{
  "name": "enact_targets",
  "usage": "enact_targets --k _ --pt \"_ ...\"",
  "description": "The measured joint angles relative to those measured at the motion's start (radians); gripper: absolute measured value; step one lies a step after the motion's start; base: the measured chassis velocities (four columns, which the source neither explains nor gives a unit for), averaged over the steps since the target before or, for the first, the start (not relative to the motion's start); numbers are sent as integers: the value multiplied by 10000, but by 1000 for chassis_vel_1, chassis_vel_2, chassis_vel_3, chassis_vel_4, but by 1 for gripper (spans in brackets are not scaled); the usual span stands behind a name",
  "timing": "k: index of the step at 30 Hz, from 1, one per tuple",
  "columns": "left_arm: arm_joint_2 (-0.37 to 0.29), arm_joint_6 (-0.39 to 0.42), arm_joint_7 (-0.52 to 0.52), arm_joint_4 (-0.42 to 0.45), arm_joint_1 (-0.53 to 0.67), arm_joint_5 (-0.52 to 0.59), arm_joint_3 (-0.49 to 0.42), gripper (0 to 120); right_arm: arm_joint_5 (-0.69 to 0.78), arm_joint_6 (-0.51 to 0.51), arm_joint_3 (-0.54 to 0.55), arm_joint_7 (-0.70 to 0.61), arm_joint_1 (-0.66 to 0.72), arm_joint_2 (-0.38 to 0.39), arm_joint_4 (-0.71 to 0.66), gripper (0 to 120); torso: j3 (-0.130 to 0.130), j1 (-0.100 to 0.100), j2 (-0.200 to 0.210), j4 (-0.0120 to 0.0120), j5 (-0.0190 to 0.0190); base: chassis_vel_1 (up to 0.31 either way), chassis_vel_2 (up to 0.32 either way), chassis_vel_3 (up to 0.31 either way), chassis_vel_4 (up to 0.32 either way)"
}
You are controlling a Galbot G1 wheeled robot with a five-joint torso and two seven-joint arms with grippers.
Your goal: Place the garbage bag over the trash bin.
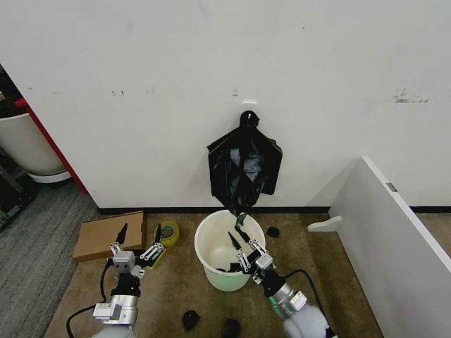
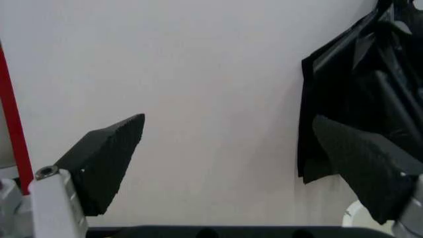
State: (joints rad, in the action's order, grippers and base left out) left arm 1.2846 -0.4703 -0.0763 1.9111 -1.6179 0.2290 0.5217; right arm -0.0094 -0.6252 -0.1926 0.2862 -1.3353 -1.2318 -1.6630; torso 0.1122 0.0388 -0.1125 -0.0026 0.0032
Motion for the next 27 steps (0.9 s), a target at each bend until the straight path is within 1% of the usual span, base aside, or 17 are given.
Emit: enact_targets --k 3,4,6,7,8,10,12,13,14,16,19,21,22,25,27 --pt "8 19 -1 -65 59 7 7 100 -760 104 -182 -780 157 252 45 50 0 0 0 -2 -1 0 0 0 0" --pt "25 22 -1 -96 81 6 6 100 -1040 439 -155 -1787 294 290 44 56 0 0 0 -3 0 0 0 0 0" --pt "50 26 -2 -125 97 -1 7 100 -1155 767 -83 -2591 472 282 41 62 0 0 0 -3 0 0 0 0 0" --pt "50 26 -2 -125 97 -1 7 100 -1155 767 -83 -2591 472 282 41 62 0 0 0 -3 0 0 0 0 0" --pt "68 27 -2 -140 104 -12 5 100 -1195 909 -51 -2909 571 265 41 65 0 0 0 -2 1 0 0 0 0" --pt "120 37 -2 -168 117 -51 -2 100 -1371 1266 16 -3665 960 158 41 73 0 0 0 1 1 0 0 0 0" --pt "195 74 -2 -180 111 -152 -12 100 -1823 1795 177 -4260 1435 68 -249 85 0 0 0 2 1 0 0 0 0" --pt "207 83 -2 -180 108 -173 -12 100 -1952 1946 224 -4371 1502 66 -355 88 0 0 0 2 0 0 0 0 0" --pt "207 83 -2 -180 108 -173 -12 100 -1952 1946 224 -4371 1502 66 -355 88 0 0 0 2 0 0 0 0 0" --pt "236 111 -7 -181 88 -215 -2 100 -2510 2436 372 -4662 1683 76 -702 97 0 0 0 1 0 0 0 0 0" --pt "286 135 -20 -207 65 -284 44 100 -3705 2916 654 -4752 1943 211 -1207 100 0 0 0 1 -1 0 0 0 0" --pt "327 139 -28 -218 50 -331 61 100 -3897 3080 856 -4694 2042 315 -1377 100 -1 0 0 0 -1 0 0 0 0" --pt "327 139 -28 -218 50 -331 61 100 -3897 3080 856 -4694 2042 315 -1377 100 -1 0 0 0 -1 0 0 0 0" --pt "413 140 -41 -230 15 -436 65 100 -3751 3522 1437 -4733 2283 493 -1463 100 -1 0 0 -2 -1 0 0 0 0" --pt "496 140 -49 -232 -15 -523 64 100 -3567 4027 2059 -5144 2608 547 -1320 100 -1 0 0 0 -1 0 0 0 0"
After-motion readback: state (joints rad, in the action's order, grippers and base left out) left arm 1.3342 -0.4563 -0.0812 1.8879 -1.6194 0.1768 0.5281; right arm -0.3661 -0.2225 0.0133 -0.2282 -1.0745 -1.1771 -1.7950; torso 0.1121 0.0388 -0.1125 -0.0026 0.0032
